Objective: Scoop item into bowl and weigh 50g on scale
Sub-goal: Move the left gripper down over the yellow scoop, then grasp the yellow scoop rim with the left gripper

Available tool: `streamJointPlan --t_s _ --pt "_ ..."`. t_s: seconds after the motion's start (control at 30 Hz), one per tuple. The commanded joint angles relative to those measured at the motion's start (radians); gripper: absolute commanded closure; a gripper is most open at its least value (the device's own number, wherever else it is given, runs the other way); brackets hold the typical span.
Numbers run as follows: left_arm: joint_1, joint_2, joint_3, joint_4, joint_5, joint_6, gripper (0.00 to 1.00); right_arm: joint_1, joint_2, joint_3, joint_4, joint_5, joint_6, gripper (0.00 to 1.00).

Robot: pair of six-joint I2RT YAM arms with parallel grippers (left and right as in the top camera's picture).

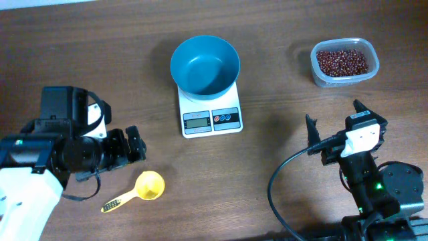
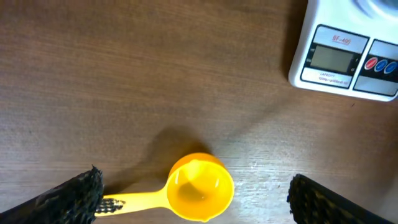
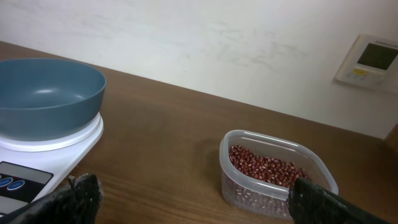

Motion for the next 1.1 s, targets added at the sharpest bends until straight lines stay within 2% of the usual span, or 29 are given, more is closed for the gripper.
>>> streamJointPlan --t_s 0.0,0.2,0.27,0.33,0.37,0.4,0.5,0.53,0.57,0.6,0.73,0.77,0.8,0.87,0.9,0.93,1.03,1.07 --pt "-0.002 -0.002 -0.008 0.009 0.011 -0.006 0.01 -0.002 -0.005 -0.009 -0.001 0.008 0.003 0.01" --pt "-0.002 -0.002 -0.008 0.013 0.019 -0.003 0.01 -0.002 -0.005 -0.009 -0.001 0.008 0.003 0.01" --pt "-0.004 -0.001 -0.008 0.020 0.018 0.046 0.00 -0.002 -0.005 -0.009 -0.001 0.008 0.004 0.01" --pt "-0.007 0.002 -0.009 0.016 0.019 0.161 0.16 -0.002 -0.005 -0.009 -0.001 0.008 0.003 0.01" --pt "-0.007 0.002 -0.013 0.013 0.024 0.162 0.15 -0.002 -0.005 -0.009 -0.001 0.008 0.003 0.01" --pt "-0.006 0.002 -0.013 0.013 0.018 0.162 0.01 -0.002 -0.005 -0.009 -0.001 0.008 0.003 0.01" --pt "-0.006 0.002 -0.013 0.058 0.025 0.176 0.01 -0.002 -0.005 -0.009 -0.001 0.008 0.003 0.01" --pt "-0.008 0.002 -0.018 0.088 0.026 0.360 0.01 -0.002 -0.005 -0.009 -0.001 0.008 0.003 0.01" --pt "-0.011 0.002 -0.028 0.085 0.026 0.466 0.01 -0.002 -0.005 -0.009 -0.001 0.008 0.003 0.01" --pt "-0.013 0.002 -0.048 0.074 0.026 0.484 0.01 -0.002 -0.005 -0.009 -0.001 0.008 0.003 0.01" --pt "-0.012 0.002 -0.149 0.125 -0.004 0.449 0.01 -0.002 -0.005 -0.009 -0.001 0.008 0.003 0.01" --pt "-0.013 0.002 -0.153 0.129 -0.003 0.442 0.06 -0.002 -0.005 -0.009 -0.001 0.008 0.003 0.01" --pt "-0.013 0.002 -0.153 0.117 0.019 0.443 0.02 -0.002 -0.005 -0.009 -0.001 0.008 0.003 0.01" --pt "-0.013 0.002 -0.153 0.076 0.050 0.435 0.00 -0.002 -0.005 -0.009 -0.001 0.008 0.003 0.01" --pt "-0.013 0.002 -0.154 0.076 0.005 0.436 0.31 -0.002 -0.005 -0.009 -0.001 0.008 0.003 0.01" --pt "-0.013 0.002 -0.154 0.085 -0.040 0.436 0.01 -0.002 -0.005 -0.009 -0.001 0.008 0.003 0.01" --pt "-0.013 0.002 -0.154 0.103 -0.046 0.436 0.02 -0.002 -0.005 -0.009 -0.001 0.008 0.003 0.01" --pt "-0.013 0.002 -0.154 0.140 -0.047 0.476 0.01 -0.002 -0.005 -0.009 -0.001 0.008 0.003 0.01"
